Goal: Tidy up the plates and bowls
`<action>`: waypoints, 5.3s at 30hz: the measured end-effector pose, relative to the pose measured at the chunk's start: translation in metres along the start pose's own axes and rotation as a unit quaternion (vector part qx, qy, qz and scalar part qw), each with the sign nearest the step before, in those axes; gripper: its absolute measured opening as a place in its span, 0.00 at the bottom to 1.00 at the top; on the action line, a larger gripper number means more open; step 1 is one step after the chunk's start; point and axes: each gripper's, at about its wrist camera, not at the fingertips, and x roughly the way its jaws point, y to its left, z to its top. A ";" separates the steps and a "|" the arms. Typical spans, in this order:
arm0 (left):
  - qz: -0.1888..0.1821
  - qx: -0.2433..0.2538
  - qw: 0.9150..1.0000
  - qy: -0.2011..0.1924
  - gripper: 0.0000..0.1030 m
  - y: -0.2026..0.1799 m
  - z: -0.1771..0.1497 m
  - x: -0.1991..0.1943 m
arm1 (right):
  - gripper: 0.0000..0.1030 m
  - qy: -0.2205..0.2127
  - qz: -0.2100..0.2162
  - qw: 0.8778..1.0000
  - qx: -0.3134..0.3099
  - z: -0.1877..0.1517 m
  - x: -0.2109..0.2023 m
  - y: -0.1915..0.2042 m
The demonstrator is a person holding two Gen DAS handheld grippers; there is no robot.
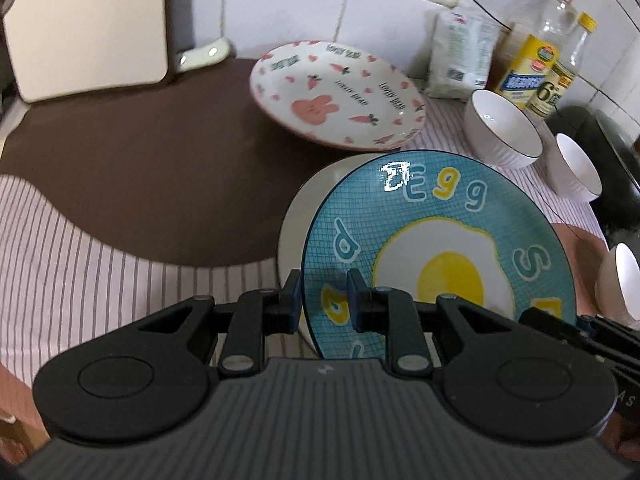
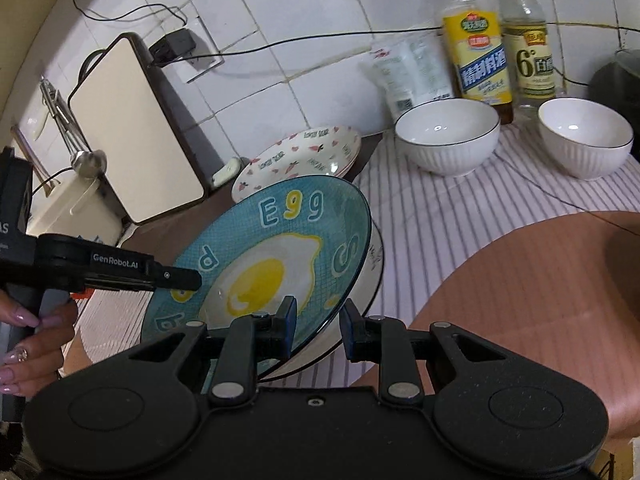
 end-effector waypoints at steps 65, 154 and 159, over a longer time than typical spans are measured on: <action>0.068 -0.021 0.997 -0.006 0.22 -0.007 -0.003 0.013 | 0.37 -0.002 -0.137 0.975 -0.178 0.014 0.029 0.041; -0.042 0.004 0.996 -0.073 0.15 -0.002 0.048 -0.064 | 0.21 -0.055 -0.024 0.996 0.066 0.074 -0.002 0.028; -0.042 0.004 0.998 -0.048 0.15 -0.006 0.023 -0.060 | 0.21 -0.036 -0.023 0.996 0.082 0.049 -0.011 0.018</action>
